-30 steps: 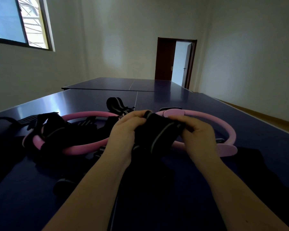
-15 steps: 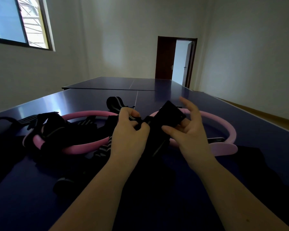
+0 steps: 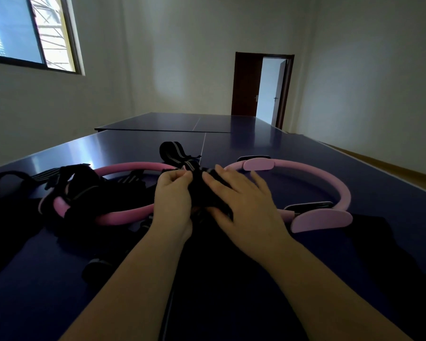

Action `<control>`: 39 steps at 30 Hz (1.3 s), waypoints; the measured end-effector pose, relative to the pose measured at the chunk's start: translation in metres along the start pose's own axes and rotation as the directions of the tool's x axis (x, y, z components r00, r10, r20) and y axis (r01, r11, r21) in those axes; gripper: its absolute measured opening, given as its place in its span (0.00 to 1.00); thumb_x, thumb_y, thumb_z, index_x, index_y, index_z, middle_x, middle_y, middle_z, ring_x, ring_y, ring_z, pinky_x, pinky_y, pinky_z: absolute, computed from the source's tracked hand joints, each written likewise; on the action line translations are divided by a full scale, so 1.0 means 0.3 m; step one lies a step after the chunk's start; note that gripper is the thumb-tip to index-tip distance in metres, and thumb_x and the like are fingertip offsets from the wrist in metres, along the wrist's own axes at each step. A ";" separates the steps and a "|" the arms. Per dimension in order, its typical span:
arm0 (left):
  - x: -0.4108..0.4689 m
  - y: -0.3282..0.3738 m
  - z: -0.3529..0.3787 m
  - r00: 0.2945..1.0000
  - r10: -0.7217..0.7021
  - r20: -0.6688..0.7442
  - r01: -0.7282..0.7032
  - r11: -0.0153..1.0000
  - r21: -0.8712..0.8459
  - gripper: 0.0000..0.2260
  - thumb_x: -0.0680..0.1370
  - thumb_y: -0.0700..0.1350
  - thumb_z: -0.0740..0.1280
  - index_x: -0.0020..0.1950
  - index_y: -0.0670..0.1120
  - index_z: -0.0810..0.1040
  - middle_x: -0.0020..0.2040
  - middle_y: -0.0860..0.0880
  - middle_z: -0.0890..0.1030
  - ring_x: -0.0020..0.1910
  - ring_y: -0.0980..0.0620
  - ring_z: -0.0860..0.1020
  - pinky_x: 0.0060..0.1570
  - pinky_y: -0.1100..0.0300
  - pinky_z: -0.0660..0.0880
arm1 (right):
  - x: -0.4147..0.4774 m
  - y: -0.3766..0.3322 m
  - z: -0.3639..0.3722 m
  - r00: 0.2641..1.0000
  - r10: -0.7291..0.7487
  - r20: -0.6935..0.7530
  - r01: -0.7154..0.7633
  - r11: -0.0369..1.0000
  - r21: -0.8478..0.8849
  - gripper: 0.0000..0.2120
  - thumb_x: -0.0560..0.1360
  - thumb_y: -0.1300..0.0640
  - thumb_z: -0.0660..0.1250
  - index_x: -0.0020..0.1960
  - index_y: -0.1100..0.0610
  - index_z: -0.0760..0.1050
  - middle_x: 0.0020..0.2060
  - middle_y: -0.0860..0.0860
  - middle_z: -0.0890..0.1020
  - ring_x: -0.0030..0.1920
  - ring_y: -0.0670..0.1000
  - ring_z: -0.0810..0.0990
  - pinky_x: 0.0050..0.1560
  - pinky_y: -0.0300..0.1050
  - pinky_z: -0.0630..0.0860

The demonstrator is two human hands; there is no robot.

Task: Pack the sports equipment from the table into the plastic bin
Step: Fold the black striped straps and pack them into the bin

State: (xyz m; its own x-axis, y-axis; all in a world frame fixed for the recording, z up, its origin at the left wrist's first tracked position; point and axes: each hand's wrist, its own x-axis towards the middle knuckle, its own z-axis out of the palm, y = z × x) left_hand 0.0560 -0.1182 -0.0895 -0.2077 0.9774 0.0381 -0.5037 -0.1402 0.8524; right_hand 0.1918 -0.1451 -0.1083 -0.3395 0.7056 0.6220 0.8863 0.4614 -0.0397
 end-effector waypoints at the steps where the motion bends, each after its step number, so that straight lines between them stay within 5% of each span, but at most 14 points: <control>1: 0.002 0.005 -0.003 1.000 -0.004 0.020 0.005 0.998 -0.055 0.08 0.81 0.39 0.64 0.58 0.40 0.77 0.49 0.41 0.83 0.42 0.48 0.84 0.35 0.57 0.81 | 0.002 -0.001 0.003 0.999 -0.003 -0.045 0.000 0.997 -0.073 0.27 0.78 0.46 0.62 0.76 0.46 0.63 0.73 0.50 0.69 0.72 0.52 0.67 0.73 0.58 0.60; 4: -0.005 0.013 -0.002 0.991 0.054 0.124 -0.043 0.995 -0.091 0.09 0.81 0.41 0.64 0.58 0.38 0.77 0.50 0.40 0.83 0.47 0.43 0.84 0.36 0.56 0.81 | 0.004 -0.020 -0.007 0.980 -0.003 -0.197 -0.018 0.995 -0.101 0.24 0.78 0.47 0.59 0.71 0.53 0.71 0.59 0.53 0.77 0.58 0.54 0.75 0.59 0.52 0.73; 6: -0.003 0.015 0.002 0.975 0.163 0.151 -0.156 0.986 -0.058 0.03 0.82 0.40 0.62 0.53 0.42 0.75 0.45 0.42 0.83 0.44 0.43 0.84 0.37 0.56 0.81 | 0.015 -0.013 -0.030 0.972 0.186 -0.146 -0.163 0.975 0.153 0.19 0.81 0.51 0.60 0.70 0.55 0.71 0.59 0.52 0.77 0.59 0.50 0.75 0.61 0.44 0.71; 8: 0.010 0.015 -0.007 0.950 0.277 0.142 -0.279 0.960 -0.004 0.04 0.82 0.38 0.62 0.52 0.47 0.73 0.48 0.44 0.83 0.45 0.46 0.84 0.42 0.54 0.82 | 0.011 0.017 -0.035 0.902 0.425 -0.080 -0.324 0.786 0.527 0.14 0.82 0.56 0.61 0.66 0.55 0.73 0.57 0.47 0.78 0.55 0.38 0.76 0.57 0.34 0.74; 11: 0.048 0.003 -0.035 0.907 0.380 0.184 -0.422 0.810 0.408 0.09 0.80 0.38 0.66 0.57 0.50 0.75 0.54 0.51 0.80 0.50 0.55 0.80 0.47 0.62 0.78 | 0.014 0.089 -0.004 0.716 0.698 -0.022 -0.354 0.391 0.850 0.10 0.83 0.58 0.60 0.59 0.57 0.78 0.48 0.44 0.82 0.43 0.32 0.80 0.38 0.24 0.73; 14: 0.069 -0.035 -0.048 0.902 0.244 0.356 -0.431 0.560 0.708 0.10 0.78 0.43 0.69 0.59 0.52 0.80 0.55 0.51 0.80 0.52 0.54 0.79 0.53 0.58 0.77 | 0.035 0.115 0.050 0.654 0.724 0.221 -0.393 0.075 0.916 0.10 0.82 0.58 0.62 0.58 0.59 0.80 0.49 0.53 0.86 0.46 0.45 0.85 0.44 0.39 0.82; 16: 0.075 -0.059 -0.049 0.896 0.123 0.427 -0.440 0.373 0.816 0.13 0.77 0.47 0.68 0.61 0.55 0.79 0.58 0.50 0.79 0.56 0.49 0.78 0.59 0.50 0.76 | 0.056 0.111 0.084 0.619 0.734 0.279 -0.405 -0.006 0.914 0.10 0.81 0.57 0.63 0.59 0.58 0.79 0.50 0.54 0.86 0.48 0.51 0.86 0.51 0.48 0.83; 22: 0.109 -0.075 -0.062 0.920 0.065 0.386 -0.391 0.150 0.908 0.15 0.81 0.50 0.63 0.67 0.53 0.75 0.65 0.48 0.75 0.60 0.43 0.75 0.61 0.46 0.74 | 0.049 0.127 0.143 0.548 0.809 0.213 -0.544 0.152 0.825 0.07 0.80 0.52 0.65 0.54 0.51 0.69 0.44 0.51 0.80 0.44 0.53 0.83 0.48 0.55 0.83; 25: 0.115 -0.090 -0.063 0.912 0.097 0.398 -0.399 -0.006 0.917 0.16 0.82 0.49 0.61 0.70 0.52 0.73 0.67 0.46 0.74 0.62 0.42 0.74 0.60 0.46 0.73 | 0.024 0.160 0.148 0.698 0.706 0.121 -0.618 0.509 0.599 0.11 0.82 0.48 0.61 0.45 0.53 0.70 0.37 0.49 0.78 0.37 0.46 0.77 0.35 0.39 0.73; 27: 0.120 -0.096 -0.064 0.910 0.098 0.403 -0.399 -0.054 0.915 0.18 0.82 0.49 0.60 0.73 0.53 0.71 0.72 0.47 0.71 0.66 0.42 0.71 0.63 0.47 0.72 | 0.023 0.180 0.158 0.763 0.638 0.102 -0.602 0.645 0.471 0.17 0.82 0.45 0.58 0.39 0.52 0.69 0.35 0.50 0.76 0.33 0.45 0.73 0.31 0.38 0.64; 29: 0.126 -0.101 -0.067 0.907 0.100 0.410 -0.399 -0.110 0.910 0.19 0.83 0.50 0.59 0.75 0.54 0.69 0.73 0.48 0.70 0.66 0.42 0.71 0.63 0.49 0.72 | 0.029 0.188 0.173 0.773 0.623 0.121 -0.619 0.699 0.358 0.21 0.80 0.37 0.54 0.38 0.49 0.70 0.38 0.52 0.78 0.37 0.50 0.76 0.37 0.44 0.70; 32: 0.132 -0.114 -0.069 0.891 0.110 0.440 -0.418 -0.175 0.891 0.21 0.83 0.51 0.58 0.77 0.54 0.66 0.74 0.47 0.70 0.67 0.42 0.70 0.63 0.51 0.70 | 0.020 0.184 0.188 0.800 0.586 0.130 -0.599 0.771 0.216 0.31 0.72 0.28 0.43 0.50 0.50 0.73 0.48 0.57 0.79 0.50 0.62 0.78 0.55 0.62 0.74; 36: 0.104 -0.096 -0.049 0.881 0.209 0.424 -0.450 0.099 0.888 0.20 0.83 0.45 0.60 0.76 0.50 0.68 0.73 0.46 0.71 0.71 0.43 0.70 0.71 0.49 0.65 | 0.019 0.154 0.147 0.799 0.586 0.132 -0.601 0.785 0.153 0.25 0.83 0.50 0.53 0.77 0.58 0.60 0.71 0.61 0.69 0.60 0.62 0.72 0.60 0.56 0.70; 39: 0.037 -0.056 0.000 0.854 0.285 0.435 -0.508 0.275 0.816 0.19 0.83 0.42 0.60 0.74 0.50 0.71 0.70 0.48 0.75 0.67 0.50 0.73 0.67 0.58 0.67 | 0.023 0.135 0.102 0.823 0.565 0.069 -0.560 0.782 0.274 0.23 0.83 0.56 0.56 0.77 0.57 0.59 0.76 0.59 0.64 0.62 0.60 0.71 0.57 0.50 0.70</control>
State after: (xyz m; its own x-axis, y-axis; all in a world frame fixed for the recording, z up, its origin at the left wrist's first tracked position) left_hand 0.0621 -0.1050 -0.1034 0.0435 0.8634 0.5026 0.6513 -0.4060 0.6411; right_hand 0.2158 -0.1052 -0.1294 0.1995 0.8778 0.4355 0.7966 0.1135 -0.5938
